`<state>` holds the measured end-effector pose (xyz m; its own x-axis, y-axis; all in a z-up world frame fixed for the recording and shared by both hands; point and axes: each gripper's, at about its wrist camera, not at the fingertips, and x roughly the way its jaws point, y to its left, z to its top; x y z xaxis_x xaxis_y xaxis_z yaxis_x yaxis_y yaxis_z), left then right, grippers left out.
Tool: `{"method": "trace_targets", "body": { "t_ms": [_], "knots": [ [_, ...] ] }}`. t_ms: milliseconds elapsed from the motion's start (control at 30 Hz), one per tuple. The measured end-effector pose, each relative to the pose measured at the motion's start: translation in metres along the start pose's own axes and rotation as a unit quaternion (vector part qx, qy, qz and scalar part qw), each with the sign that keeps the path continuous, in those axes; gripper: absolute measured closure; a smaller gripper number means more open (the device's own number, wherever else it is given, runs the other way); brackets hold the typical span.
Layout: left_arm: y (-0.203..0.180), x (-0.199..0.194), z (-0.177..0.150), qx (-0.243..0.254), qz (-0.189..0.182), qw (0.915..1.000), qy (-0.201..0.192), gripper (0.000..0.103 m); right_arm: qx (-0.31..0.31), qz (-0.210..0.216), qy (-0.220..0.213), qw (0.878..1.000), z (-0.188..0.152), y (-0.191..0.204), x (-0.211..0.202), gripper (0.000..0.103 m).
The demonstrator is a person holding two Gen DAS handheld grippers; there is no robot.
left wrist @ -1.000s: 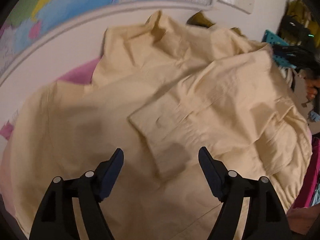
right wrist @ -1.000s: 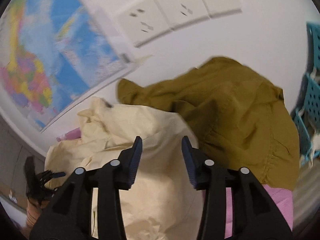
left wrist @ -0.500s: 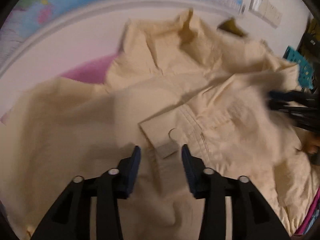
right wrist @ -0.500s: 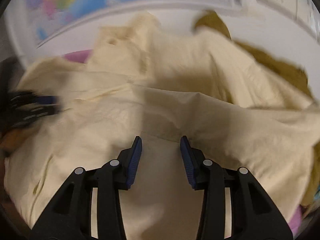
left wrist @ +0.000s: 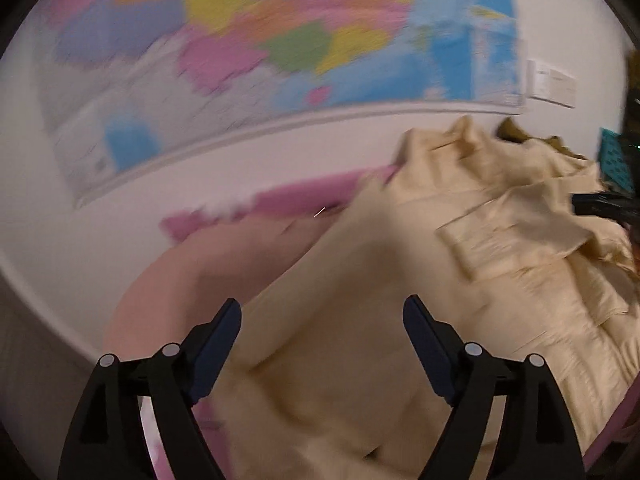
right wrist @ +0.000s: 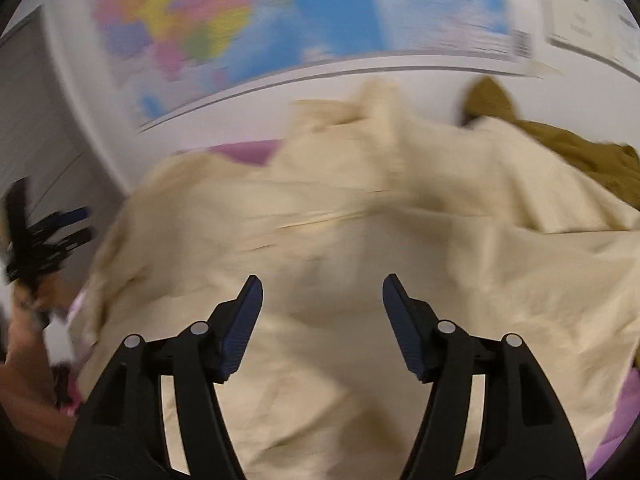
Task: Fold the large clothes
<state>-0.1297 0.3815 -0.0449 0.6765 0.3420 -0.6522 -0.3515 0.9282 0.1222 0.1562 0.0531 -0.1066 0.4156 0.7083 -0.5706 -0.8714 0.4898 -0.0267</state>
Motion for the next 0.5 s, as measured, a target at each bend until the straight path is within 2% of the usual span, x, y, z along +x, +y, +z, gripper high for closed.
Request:
{"method": "trace_targets", "body": {
  "t_ms": [100, 167, 233, 333, 400, 500],
  "knots": [
    [0.015, 0.016, -0.026, 0.0, 0.033, 0.9981, 0.052, 0.021, -0.024, 0.064, 0.019, 0.998, -0.004, 0.038, 0.011, 0.041],
    [0.025, 0.026, -0.038, -0.014, 0.024, 0.9965, 0.079, 0.021, -0.041, 0.104, 0.035, 0.993, -0.008, 0.062, 0.021, 0.041],
    [0.038, 0.032, -0.049, -0.051, 0.005, 0.9939, 0.097, 0.021, -0.077, 0.145, 0.054, 0.985, -0.018, 0.097, 0.03, 0.04],
    [0.049, 0.028, -0.055, -0.083, -0.011, 0.9925, 0.089, 0.024, -0.121, 0.204, 0.077, 0.968, -0.023, 0.149, 0.048, 0.04],
    [0.051, 0.022, -0.054, -0.099, -0.026, 0.9919, 0.076, 0.024, -0.134, 0.231, 0.087, 0.96, -0.024, 0.184, 0.064, 0.036],
    [0.05, 0.011, -0.051, -0.108, -0.028, 0.9921, 0.058, 0.024, -0.16, 0.279, 0.121, 0.939, -0.028, 0.238, 0.1, 0.034]
  ]
}}
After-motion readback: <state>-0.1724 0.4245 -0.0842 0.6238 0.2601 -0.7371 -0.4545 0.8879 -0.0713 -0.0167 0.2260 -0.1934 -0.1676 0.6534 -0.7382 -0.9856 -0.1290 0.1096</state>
